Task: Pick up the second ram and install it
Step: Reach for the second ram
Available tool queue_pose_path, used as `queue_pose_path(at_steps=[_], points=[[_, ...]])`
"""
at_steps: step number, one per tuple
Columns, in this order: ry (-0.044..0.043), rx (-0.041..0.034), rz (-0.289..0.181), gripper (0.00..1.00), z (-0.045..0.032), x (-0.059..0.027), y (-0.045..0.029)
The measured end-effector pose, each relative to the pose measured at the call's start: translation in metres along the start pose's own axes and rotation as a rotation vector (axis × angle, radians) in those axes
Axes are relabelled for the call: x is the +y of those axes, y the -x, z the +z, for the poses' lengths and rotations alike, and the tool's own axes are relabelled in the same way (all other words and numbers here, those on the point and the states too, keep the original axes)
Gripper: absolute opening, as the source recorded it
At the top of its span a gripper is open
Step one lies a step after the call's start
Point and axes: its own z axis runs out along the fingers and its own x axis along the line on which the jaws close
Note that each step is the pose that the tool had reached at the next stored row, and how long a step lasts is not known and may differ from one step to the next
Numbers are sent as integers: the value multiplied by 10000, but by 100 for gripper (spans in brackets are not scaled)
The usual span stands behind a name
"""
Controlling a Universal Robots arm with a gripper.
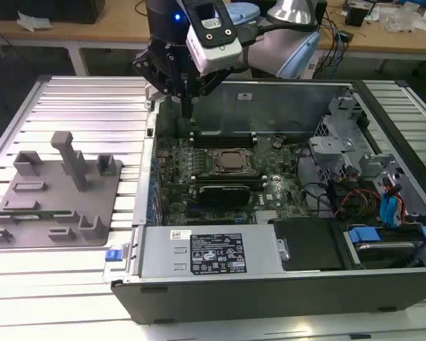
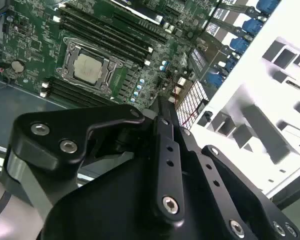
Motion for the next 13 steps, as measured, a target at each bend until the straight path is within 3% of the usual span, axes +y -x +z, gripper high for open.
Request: queue_pose_path(at_steps=[8, 13], points=[[1, -1, 1, 8, 0, 0, -4], [1, 0, 1, 8, -2, -5, -63]])
